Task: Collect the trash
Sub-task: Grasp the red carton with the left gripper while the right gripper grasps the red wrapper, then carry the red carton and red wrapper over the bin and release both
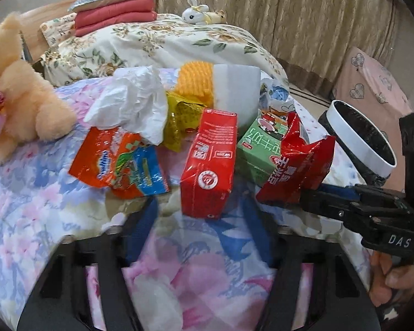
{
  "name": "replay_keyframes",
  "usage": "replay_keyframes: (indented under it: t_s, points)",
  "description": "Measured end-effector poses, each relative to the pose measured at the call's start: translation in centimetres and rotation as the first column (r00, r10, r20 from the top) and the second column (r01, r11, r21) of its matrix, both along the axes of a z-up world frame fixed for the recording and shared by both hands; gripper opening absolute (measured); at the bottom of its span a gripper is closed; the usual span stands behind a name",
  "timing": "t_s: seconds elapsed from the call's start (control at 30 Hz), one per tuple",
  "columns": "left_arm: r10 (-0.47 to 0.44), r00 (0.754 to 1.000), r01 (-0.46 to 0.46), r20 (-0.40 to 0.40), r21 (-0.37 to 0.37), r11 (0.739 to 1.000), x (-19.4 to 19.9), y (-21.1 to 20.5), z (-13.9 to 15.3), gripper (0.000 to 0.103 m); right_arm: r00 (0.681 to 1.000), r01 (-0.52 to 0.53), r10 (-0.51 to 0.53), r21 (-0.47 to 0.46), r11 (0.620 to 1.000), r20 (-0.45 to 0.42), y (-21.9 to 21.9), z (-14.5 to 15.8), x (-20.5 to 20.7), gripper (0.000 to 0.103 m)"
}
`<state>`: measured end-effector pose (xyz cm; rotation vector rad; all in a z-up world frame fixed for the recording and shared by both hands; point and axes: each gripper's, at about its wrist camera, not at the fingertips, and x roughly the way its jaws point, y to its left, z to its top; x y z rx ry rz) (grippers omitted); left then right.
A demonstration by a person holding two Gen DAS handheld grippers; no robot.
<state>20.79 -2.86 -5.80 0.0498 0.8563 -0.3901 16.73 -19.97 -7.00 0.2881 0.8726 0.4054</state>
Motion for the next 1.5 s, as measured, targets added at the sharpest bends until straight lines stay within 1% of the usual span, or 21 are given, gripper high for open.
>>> replay_keyframes:
  t_s: [0.03, 0.07, 0.13, 0.17, 0.2, 0.23, 0.27, 0.3, 0.33, 0.4, 0.53, 0.7, 0.77, 0.8, 0.83, 0.87, 0.9, 1.17, 1.5]
  points:
    - [-0.005, 1.0, 0.005, -0.01, -0.009, 1.0, 0.2, 0.0, -0.1, 0.035, 1.0, 0.0, 0.0, 0.002, 1.0, -0.003, -0.1, -0.1, 0.0, 0.027]
    - [-0.007, 1.0, 0.007, -0.02, -0.015, 1.0, 0.4, -0.1, -0.2, 0.031, 1.0, 0.0, 0.0, 0.009, 1.0, -0.007, -0.2, -0.1, 0.0, 0.027]
    - [-0.005, 1.0, 0.004, -0.021, -0.023, 1.0, 0.5, 0.0, -0.3, 0.031, 1.0, 0.003, -0.003, 0.031, 1.0, -0.015, -0.5, -0.1, 0.0, 0.031]
    - [-0.003, 1.0, 0.003, -0.016, -0.027, 1.0, 0.6, 0.0, -0.2, 0.031, 1.0, 0.007, -0.007, 0.034, 0.999, -0.013, -0.7, 0.0, 0.0, 0.031]
    - [0.001, 1.0, -0.001, -0.008, -0.031, 1.0, 0.4, 0.2, -0.1, 0.031, 1.0, 0.012, -0.012, 0.032, 0.999, -0.007, -0.9, 0.3, -0.2, 0.035]
    - [0.007, 1.0, -0.007, -0.001, -0.035, 0.999, 0.3, 0.4, 0.0, 0.031, 1.0, 0.014, -0.014, 0.028, 1.0, -0.001, -1.0, 0.4, -0.2, 0.044]
    - [0.017, 1.0, -0.016, 0.002, -0.042, 0.999, 0.1, 0.8, 0.2, 0.031, 1.0, 0.014, -0.014, 0.023, 1.0, 0.008, -1.0, 0.6, -0.3, 0.051]
    - [0.024, 1.0, -0.024, 0.003, -0.049, 0.999, -0.2, 1.2, 0.2, 0.031, 1.0, 0.013, -0.013, 0.017, 1.0, 0.014, -0.9, 0.8, -0.3, 0.065]
    - [0.035, 0.999, -0.034, 0.004, -0.057, 0.998, -0.5, 1.7, 0.3, 0.031, 1.0, 0.011, -0.011, 0.006, 1.0, 0.024, -0.7, 1.0, -0.3, 0.074]
    - [0.057, 0.998, -0.056, 0.002, -0.072, 0.996, -1.1, 2.5, 0.3, 0.031, 0.999, 0.009, -0.008, -0.006, 1.0, 0.039, -0.4, 1.2, -0.2, 0.079]
    - [0.087, 0.996, -0.087, -0.003, -0.096, 0.992, -2.5, 3.4, 0.2, 0.03, 1.0, 0.01, -0.01, -0.022, 1.0, 0.02, 0.4, 0.8, 0.8, 0.079]
    - [0.083, 0.997, -0.083, -0.002, -0.088, 0.993, -3.7, 3.1, 0.2, 0.03, 1.0, 0.012, -0.012, -0.024, 1.0, 0.003, 1.1, 0.2, 1.7, 0.078]
    - [0.078, 0.997, -0.078, -0.001, -0.086, 0.993, -4.0, 2.8, 0.2, 0.03, 1.0, 0.027, -0.027, -0.032, 0.999, 0.013, 1.0, 0.2, 1.7, 0.069]
    - [0.076, 0.997, -0.076, -0.001, -0.086, 0.993, -4.1, 2.7, 0.2, 0.03, 0.999, 0.031, -0.03, -0.037, 0.999, 0.018, 0.9, 0.3, 1.6, 0.048]
    - [0.072, 0.997, -0.071, -0.001, -0.087, 0.994, -4.3, 2.4, 0.2, 0.03, 0.999, 0.03, -0.029, -0.039, 0.999, 0.018, 0.8, 0.4, 1.5, 0.038]
    - [0.069, 0.998, -0.069, 0.001, -0.088, 0.994, -4.4, 2.2, 0.3, 0.03, 0.999, 0.03, -0.029, -0.039, 0.999, 0.017, 0.7, 0.4, 1.4, 0.038]
    - [0.066, 0.998, -0.065, 0.004, -0.088, 0.994, -4.6, 2.0, 0.4, 0.03, 0.999, 0.032, -0.031, -0.035, 0.999, 0.023, 0.4, 0.5, 1.2, 0.036]
    - [0.024, 0.999, -0.021, 0.029, -0.1, 0.995, -5.9, -0.4, 1.6, 0.03, 0.997, 0.063, -0.062, -0.017, 0.998, 0.053, -2.5, 1.7, -1.4, 0.034]
    - [-0.045, 0.997, 0.052, 0.06, -0.106, 0.993, -7.2, -4.7, 2.9, 0.03, 0.988, 0.138, -0.136, -0.022, 0.99, 0.069, -7.4, 3.0, -4.2, 0.034]
